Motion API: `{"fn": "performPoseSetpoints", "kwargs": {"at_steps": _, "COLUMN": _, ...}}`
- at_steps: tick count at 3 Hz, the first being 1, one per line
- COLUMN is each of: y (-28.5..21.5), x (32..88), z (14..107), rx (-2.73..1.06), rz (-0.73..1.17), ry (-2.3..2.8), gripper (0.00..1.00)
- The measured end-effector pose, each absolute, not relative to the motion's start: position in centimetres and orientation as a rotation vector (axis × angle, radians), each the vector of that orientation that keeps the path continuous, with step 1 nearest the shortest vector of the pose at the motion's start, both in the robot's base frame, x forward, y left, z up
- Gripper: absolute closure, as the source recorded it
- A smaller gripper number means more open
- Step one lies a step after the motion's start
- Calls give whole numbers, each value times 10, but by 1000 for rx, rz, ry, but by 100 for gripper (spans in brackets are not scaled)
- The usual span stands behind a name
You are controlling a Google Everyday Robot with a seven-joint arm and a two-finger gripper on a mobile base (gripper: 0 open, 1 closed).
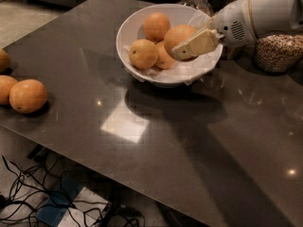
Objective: Pick orange from white bowl
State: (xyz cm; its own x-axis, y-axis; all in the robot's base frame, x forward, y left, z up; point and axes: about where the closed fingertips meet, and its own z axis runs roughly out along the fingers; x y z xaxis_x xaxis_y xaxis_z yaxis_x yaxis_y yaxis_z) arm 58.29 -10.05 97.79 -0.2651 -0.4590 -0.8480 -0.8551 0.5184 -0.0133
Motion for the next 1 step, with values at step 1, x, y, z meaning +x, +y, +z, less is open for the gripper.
{"fn": "performPoseSetpoints", "kwargs": {"at_steps": 1, "y": -101, "x": 583, "z": 980, "rx": -1084, "rz": 580, "ry": 1894, "gripper": 100}}
